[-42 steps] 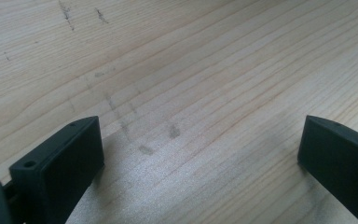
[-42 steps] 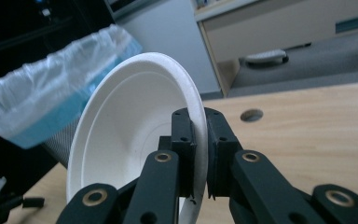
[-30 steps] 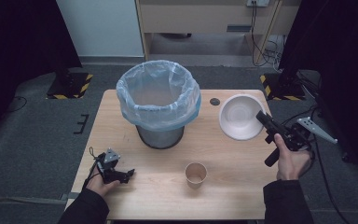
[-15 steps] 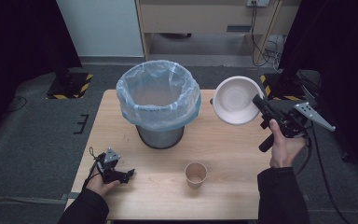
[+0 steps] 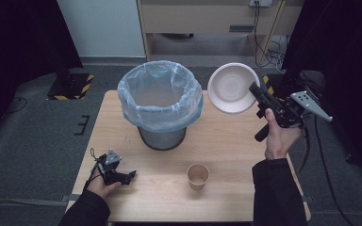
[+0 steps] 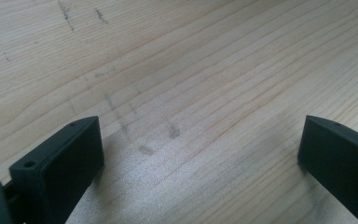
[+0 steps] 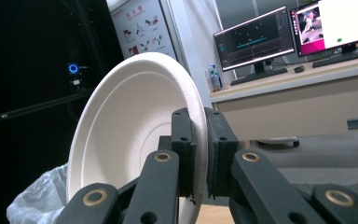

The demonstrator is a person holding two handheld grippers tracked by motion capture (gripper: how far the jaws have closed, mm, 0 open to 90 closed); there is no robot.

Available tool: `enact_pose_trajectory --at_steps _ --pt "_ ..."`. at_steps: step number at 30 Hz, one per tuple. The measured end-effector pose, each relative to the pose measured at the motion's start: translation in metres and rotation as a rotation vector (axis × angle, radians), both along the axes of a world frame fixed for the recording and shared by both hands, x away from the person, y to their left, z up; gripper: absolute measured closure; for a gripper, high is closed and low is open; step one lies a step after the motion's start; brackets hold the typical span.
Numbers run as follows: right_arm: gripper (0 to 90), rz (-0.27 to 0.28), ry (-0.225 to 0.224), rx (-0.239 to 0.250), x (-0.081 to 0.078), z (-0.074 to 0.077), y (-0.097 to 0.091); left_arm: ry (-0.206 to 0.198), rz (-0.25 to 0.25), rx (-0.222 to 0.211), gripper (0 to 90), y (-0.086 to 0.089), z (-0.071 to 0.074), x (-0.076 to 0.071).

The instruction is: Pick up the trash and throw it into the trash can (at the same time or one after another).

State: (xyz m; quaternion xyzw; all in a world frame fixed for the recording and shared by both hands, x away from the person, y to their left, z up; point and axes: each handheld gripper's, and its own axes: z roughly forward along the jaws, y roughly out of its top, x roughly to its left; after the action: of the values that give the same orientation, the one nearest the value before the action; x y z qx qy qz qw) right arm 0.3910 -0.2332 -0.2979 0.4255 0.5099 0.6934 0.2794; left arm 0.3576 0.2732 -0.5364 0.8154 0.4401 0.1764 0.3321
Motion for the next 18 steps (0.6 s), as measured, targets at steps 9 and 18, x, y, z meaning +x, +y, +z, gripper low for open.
enact_pose_trajectory --at_steps 9,18 --pt "84.2 0.007 -0.03 -0.003 0.006 0.015 0.012 0.0 -0.001 0.0 0.0 0.0 0.0 0.0" --pt "84.2 0.022 -0.063 -0.016 0.013 0.035 0.032 0.0 -0.001 0.0 0.0 0.0 0.0 0.0"
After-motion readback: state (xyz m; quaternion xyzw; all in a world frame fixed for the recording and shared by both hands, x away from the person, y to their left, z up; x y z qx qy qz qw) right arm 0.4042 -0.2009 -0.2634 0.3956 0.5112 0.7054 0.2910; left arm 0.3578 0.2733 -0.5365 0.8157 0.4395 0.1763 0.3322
